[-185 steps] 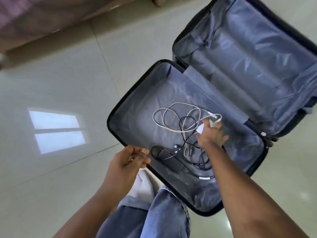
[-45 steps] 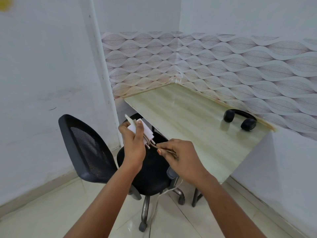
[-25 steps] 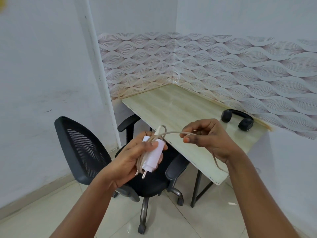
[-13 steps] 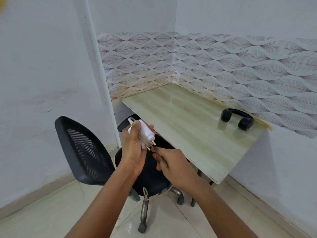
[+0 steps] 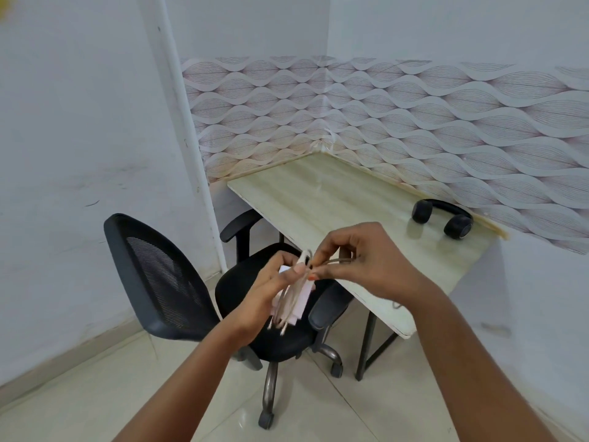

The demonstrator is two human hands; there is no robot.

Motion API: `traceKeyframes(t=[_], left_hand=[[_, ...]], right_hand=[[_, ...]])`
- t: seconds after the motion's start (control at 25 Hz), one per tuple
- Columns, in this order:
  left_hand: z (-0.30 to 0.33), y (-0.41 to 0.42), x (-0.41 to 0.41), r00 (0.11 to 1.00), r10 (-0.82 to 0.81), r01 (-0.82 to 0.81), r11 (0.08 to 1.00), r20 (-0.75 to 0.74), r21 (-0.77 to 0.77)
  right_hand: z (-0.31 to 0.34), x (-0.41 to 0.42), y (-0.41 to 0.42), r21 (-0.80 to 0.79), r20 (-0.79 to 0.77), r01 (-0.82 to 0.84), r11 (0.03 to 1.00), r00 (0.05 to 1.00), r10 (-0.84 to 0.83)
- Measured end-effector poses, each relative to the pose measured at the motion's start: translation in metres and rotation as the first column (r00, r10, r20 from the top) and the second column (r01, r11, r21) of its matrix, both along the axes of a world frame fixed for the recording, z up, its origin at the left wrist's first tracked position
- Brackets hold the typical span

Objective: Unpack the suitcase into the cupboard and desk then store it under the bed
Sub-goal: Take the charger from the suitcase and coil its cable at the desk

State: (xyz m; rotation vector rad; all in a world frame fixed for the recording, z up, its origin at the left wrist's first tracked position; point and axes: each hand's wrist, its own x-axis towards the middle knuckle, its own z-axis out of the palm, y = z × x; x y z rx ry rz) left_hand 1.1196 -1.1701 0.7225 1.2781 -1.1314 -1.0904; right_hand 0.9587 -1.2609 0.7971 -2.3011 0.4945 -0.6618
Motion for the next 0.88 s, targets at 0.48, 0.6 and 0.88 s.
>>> traceKeyframes(t=[0.48,0.6,0.88], left_hand=[[0.021,-0.012,-0.008,0.7,0.077,-0.204,0.974,-0.71,-0.096],[0.017,-0.02,0.0,0.7,0.349,-0.489,0.87,-0.624,-0.062],[-0.004,-0.018,-0.002,0.735,0.672,-0.677,0.719,-0.091,-0.155]], right_hand=[[-0.083,0.031,0.024,-0.129,-0.033,0.239,0.962,0.969,-0.245],[-0.084,0.036,0.037,-0.157,-0.22,0.146,0.977,0.959,-0.179],[-0.038,0.013,0.035,-0.186,-0.5,-0.07,0.98,0.866,-0.033]])
